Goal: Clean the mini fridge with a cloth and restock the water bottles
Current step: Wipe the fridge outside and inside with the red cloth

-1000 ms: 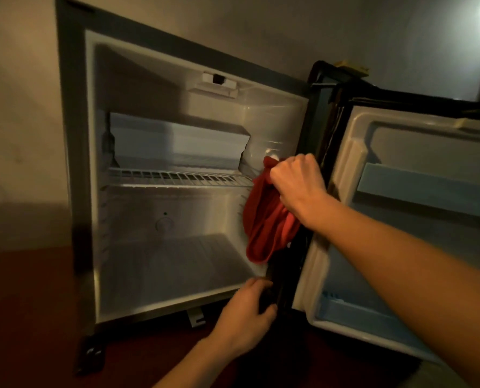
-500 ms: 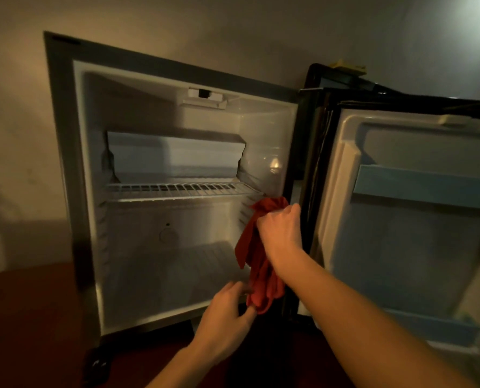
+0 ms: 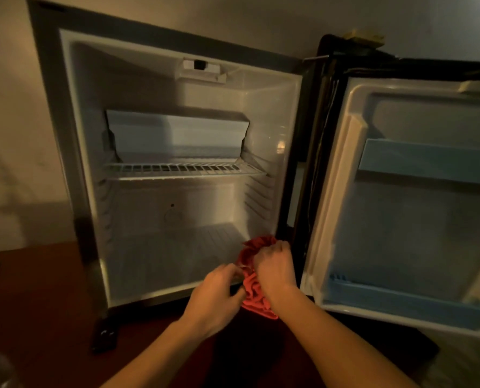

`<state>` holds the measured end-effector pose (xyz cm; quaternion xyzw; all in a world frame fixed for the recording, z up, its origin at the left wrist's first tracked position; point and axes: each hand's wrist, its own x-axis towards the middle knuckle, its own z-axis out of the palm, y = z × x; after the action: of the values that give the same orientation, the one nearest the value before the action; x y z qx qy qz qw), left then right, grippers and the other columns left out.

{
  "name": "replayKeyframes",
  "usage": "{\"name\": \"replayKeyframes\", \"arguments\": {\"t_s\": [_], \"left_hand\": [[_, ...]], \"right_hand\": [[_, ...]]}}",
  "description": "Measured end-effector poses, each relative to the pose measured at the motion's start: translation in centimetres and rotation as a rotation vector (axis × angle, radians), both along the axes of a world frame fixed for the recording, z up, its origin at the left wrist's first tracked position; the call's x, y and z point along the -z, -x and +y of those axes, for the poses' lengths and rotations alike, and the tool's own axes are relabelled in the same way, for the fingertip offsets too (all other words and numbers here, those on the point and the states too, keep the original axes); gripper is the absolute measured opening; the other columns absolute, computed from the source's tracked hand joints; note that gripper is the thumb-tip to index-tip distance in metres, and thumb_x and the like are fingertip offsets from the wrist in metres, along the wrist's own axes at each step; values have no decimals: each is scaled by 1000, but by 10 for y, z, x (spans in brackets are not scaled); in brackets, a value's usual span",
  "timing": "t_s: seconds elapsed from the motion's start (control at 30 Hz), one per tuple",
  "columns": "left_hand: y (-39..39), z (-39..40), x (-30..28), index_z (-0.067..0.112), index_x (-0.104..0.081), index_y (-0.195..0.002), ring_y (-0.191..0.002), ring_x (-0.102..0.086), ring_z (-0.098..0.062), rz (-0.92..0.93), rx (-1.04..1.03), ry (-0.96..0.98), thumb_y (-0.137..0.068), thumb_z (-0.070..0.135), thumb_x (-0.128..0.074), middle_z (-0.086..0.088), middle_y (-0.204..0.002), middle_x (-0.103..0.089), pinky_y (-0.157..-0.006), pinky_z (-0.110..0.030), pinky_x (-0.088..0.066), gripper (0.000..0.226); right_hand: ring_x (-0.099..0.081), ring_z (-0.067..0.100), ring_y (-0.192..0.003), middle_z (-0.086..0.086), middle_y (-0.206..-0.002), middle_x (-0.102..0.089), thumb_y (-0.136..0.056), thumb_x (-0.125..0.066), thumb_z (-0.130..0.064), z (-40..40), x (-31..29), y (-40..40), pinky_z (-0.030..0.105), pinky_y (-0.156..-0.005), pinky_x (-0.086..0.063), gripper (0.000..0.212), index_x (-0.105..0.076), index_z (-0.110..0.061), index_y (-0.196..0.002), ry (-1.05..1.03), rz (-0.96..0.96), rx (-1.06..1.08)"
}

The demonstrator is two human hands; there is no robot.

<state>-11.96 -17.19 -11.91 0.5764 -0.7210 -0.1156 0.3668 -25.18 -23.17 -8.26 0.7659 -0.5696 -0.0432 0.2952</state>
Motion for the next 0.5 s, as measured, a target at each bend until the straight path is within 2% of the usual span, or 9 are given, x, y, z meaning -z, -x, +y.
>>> {"name": "replayKeyframes", "arguments": {"t_s": [0.1,0.23,0.33,0.43,0.5], "left_hand": [[-2,0,-2,30,-63,-104,-103,-58,-7,-38,-35,-3,-77,34,-56,13,-105,-64,-88,-28,-47,28],[-4,0,-1,30,-64,-99,-101,-60,-8,-50,-67,-40,-68,49,-40,14,-101,-64,-86,-32,-50,44],[-4,-2,-2,30,-63,-95,-101,-61,-9,-52,-79,-42,-65,51,-39,13,-100,-65,-88,-33,-50,44],[-4,1,-7,28,-62,-103,-107,-60,-11,-60,-93,-50,-70,47,-45,11,-107,-65,-91,-35,-49,41],[-8,5,-11,29,-61,-107,-110,-59,-13,-77,-111,-47,-71,52,-42,10,-111,-65,-92,-36,-49,47]], "right_hand": [[-44,33,-120,19,-124,-57,-99,-32,-12,-2,17,5,44,-97,-33,34,-52,-3,-125,3,-18,-29],[-33,34,-133,18,-130,-56,-96,-40,-25,-1,14,14,46,-105,-28,38,-54,-7,-126,-41,-56,-90],[-31,34,-132,17,-128,-57,-85,-57,-40,9,9,17,47,-105,-25,54,-55,-8,-128,-57,9,-145],[-37,36,-126,14,-123,-60,-83,-62,-32,17,-10,16,47,-103,-26,45,-58,-12,-123,-5,25,-250],[-43,35,-120,12,-119,-61,-78,-66,-29,16,-31,14,46,-97,-31,47,-57,-16,-123,52,-18,-300]]}}
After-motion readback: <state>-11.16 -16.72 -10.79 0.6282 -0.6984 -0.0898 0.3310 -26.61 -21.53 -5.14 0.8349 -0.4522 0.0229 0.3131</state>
